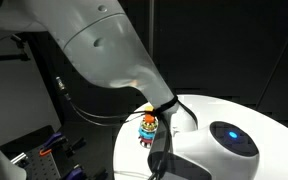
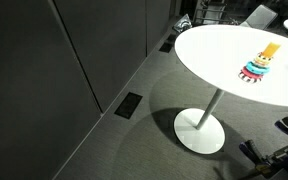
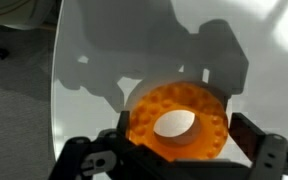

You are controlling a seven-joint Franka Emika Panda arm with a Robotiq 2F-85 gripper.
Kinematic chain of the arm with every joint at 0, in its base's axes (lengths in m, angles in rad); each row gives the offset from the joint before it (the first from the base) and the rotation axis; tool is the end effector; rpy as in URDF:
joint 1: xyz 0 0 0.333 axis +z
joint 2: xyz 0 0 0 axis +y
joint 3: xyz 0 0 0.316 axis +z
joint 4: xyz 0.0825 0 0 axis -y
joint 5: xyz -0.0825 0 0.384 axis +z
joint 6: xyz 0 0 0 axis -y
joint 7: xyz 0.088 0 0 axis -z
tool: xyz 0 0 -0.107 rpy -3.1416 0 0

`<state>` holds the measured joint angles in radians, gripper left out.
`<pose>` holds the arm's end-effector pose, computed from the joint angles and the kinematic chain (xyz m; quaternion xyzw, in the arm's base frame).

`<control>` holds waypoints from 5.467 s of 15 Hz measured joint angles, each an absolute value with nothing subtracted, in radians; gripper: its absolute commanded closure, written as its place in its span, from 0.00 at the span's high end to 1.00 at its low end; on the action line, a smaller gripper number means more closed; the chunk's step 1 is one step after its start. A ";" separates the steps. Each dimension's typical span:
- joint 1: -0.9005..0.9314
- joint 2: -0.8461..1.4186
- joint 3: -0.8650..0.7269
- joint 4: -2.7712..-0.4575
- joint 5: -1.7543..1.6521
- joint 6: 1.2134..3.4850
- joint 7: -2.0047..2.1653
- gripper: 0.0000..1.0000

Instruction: Put the orange ring around the orange block

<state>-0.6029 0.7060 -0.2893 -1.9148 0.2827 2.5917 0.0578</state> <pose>0.3884 -0.4839 0.1354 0.8458 -0.5330 -0.0006 0.0205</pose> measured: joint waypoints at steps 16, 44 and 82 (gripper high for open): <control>-0.616 0.696 -0.288 -1.917 0.307 2.599 0.058 0.46; -0.513 0.567 -0.316 -1.942 0.304 2.533 0.058 0.99; -0.531 0.714 -0.316 -1.810 0.296 2.503 0.059 0.05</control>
